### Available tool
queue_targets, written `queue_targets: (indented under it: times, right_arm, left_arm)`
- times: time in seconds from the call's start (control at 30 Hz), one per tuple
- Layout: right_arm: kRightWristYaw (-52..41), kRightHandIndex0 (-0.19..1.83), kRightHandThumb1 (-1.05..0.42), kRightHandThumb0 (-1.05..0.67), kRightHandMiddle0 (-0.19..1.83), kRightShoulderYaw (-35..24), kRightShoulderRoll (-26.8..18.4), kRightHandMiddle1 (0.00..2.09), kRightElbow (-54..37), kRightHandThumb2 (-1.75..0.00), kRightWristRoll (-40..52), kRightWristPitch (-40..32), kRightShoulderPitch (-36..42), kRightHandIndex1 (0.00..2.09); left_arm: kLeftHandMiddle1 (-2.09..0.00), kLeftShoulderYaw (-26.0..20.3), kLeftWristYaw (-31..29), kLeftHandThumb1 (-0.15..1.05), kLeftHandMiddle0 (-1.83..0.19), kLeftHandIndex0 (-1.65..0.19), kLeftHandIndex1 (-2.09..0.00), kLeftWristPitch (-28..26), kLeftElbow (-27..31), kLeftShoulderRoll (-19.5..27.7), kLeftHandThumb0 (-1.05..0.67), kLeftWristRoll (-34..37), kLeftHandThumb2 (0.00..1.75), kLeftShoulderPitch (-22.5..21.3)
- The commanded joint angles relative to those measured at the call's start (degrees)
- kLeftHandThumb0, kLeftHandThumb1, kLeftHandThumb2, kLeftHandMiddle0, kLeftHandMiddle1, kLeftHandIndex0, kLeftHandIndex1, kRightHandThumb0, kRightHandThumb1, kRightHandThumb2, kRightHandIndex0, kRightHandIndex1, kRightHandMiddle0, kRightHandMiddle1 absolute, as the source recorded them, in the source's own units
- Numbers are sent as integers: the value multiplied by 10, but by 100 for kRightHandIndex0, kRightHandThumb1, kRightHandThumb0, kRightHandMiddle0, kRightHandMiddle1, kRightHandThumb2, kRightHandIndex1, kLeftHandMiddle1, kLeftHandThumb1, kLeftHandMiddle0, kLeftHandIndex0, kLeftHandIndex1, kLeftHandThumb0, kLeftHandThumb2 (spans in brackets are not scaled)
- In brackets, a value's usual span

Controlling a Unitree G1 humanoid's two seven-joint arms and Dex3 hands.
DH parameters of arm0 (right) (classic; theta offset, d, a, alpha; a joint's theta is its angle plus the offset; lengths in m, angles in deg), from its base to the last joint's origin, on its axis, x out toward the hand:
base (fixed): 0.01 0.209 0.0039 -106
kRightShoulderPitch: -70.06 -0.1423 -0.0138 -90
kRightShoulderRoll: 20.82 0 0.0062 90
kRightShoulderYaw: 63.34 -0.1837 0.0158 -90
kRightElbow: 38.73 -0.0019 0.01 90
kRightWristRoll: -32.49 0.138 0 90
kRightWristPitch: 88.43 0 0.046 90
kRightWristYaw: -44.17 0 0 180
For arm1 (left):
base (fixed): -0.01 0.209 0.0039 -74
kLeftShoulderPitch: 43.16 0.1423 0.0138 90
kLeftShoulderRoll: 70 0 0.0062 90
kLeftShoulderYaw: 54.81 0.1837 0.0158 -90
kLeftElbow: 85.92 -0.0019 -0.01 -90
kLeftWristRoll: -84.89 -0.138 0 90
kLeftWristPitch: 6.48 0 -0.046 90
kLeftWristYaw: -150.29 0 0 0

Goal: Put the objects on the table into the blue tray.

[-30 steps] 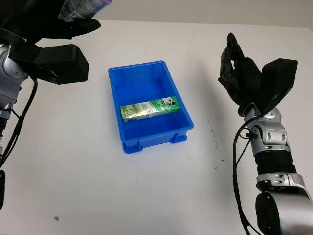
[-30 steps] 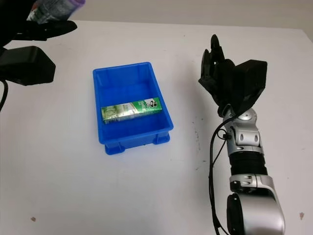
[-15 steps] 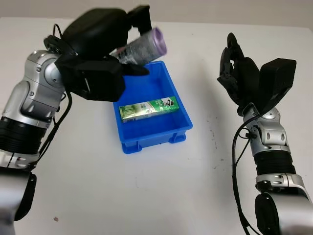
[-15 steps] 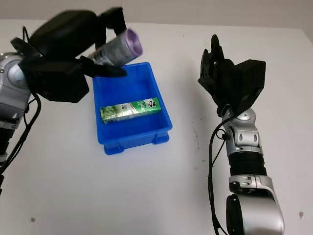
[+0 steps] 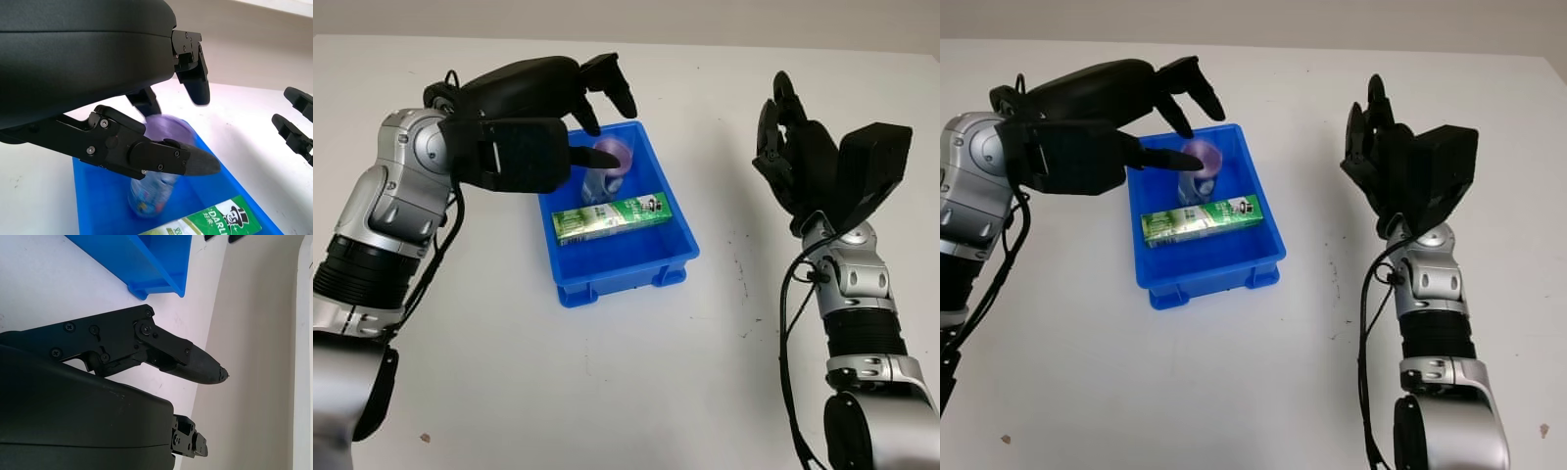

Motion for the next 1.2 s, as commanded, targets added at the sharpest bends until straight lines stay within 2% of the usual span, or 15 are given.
queue_targets:
  times: [0.0,0.07,0.13,0.17,0.23,0.37,0.47,0.57,0.73,0.77,0.83,0.97,1.07,1.17]
  right_arm:
    - [2,-19,-105,-57,-19,-4,2,0,1,-78,0,8,2,0]
    - [2,-19,-105,-58,-19,-2,2,0,2,-78,-2,7,0,0]
    - [2,-19,-105,-58,-19,-1,0,0,4,-78,-5,6,-1,0]
    - [3,-19,-105,-59,-19,-1,0,0,5,-78,-5,5,-2,0]
    - [5,-19,-105,-59,-19,-2,1,0,6,-78,-6,4,-4,0]
    - [7,-19,-105,-59,-19,-4,4,0,6,-79,0,2,-8,0]
    - [2,-19,-105,-60,-19,-3,3,0,11,-79,0,5,-12,0]
    - [-3,-19,-105,-60,-19,-5,4,0,15,-80,4,6,-15,0]
    - [-4,-19,-105,-58,-19,-4,3,0,16,-82,4,10,-16,0]
    - [-3,-19,-105,-58,-19,-6,4,0,15,-82,6,11,-16,0]
    - [-4,-19,-105,-58,-19,-8,4,0,14,-83,8,13,-15,0]
    - [-7,-19,-105,-60,-19,-8,1,0,18,-84,7,21,-15,0]
    - [-10,-19,-105,-65,-19,-9,1,0,17,-84,8,22,-15,0]
    - [-8,-19,-105,-65,-19,-11,8,0,13,-86,15,19,-14,0]
  left_arm:
    - [-7,-10,1,105,-22,8,-43,13,10,5,-60,8,18,-8]
    - [-6,-15,7,105,-21,10,-27,30,6,5,-58,14,18,-8]
    - [-3,-23,19,105,-15,11,-19,37,5,2,-59,19,19,-7]
    - [-43,-31,27,105,-3,4,-12,36,7,-1,-60,23,21,-7]
    - [-66,-39,46,105,13,1,-7,32,14,-3,-60,21,24,-5]
    - [-22,-74,113,105,-1,-8,-8,52,-2,-19,-60,41,36,-4]
    - [-10,-112,206,105,1,-1,-5,88,-57,-26,-68,47,50,-8]
    - [-7,-144,268,105,5,3,-3,101,-97,-34,-71,64,57,-8]
    - [-3,-203,315,105,15,11,0,108,-159,-42,-69,131,62,9]
    - [-3,-222,323,105,16,12,0,90,-169,-52,-71,156,62,22]
    - [-1,-245,322,105,18,18,0,88,-194,-60,-77,192,60,54]
    - [0,-255,333,105,19,19,0,88,-220,-70,-73,209,66,109]
    - [0,-263,334,105,19,19,0,100,-229,-98,-75,234,65,154]
    - [0,-261,334,105,19,19,0,111,-238,-117,-76,245,65,175]
